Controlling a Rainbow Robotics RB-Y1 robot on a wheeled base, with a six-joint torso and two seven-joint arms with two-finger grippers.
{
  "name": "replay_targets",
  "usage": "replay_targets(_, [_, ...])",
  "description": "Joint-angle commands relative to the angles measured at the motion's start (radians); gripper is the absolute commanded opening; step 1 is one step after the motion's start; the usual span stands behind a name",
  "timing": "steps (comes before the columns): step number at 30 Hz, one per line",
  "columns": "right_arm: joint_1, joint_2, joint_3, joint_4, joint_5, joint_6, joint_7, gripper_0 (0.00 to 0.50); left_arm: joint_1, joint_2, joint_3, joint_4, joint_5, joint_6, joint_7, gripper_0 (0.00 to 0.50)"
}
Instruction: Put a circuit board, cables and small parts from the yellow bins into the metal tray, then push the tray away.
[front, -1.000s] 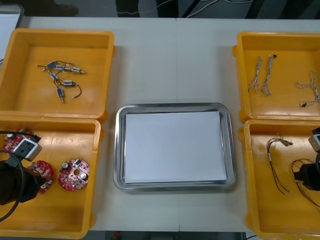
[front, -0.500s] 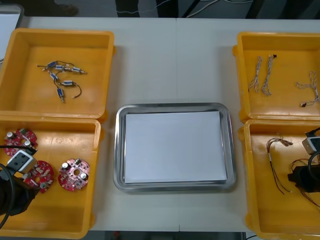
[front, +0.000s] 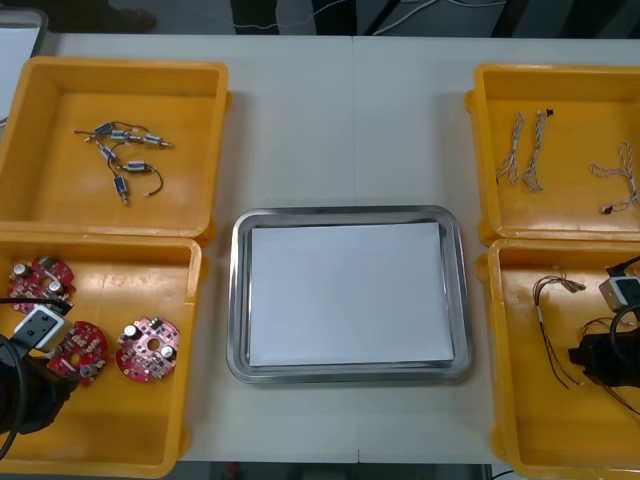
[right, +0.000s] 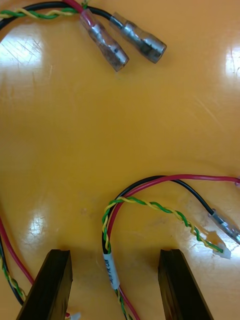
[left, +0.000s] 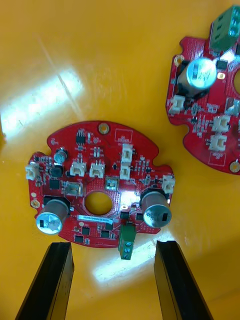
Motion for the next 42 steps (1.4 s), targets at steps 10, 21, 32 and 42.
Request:
replay_targets(10, [0.050, 0.010, 0.017, -0.005, 0.009, -0.030, -0.011, 0.500, -0.098, 0.042, -0.134, 0.033, -0.037, -0.026, -0.113, 0.477])
replay_targets(21, [0.050, 0.010, 0.031, -0.005, 0.011, -0.041, -0.014, 0.500, -0.137, 0.042, -0.169, 0.049, -0.042, -0.026, -0.113, 0.477])
replay_targets(32, [0.050, 0.010, 0.050, -0.005, 0.017, -0.056, -0.003, 0.090, -0.157, 0.042, -0.202, 0.059, -0.046, -0.026, -0.109, 0.477])
replay_targets(42, [0.047, 0.008, 0.033, -0.008, 0.008, -0.066, 0.000, 0.000, -0.164, 0.030, -0.205, 0.067, -0.046, -0.026, -0.108, 0.479])
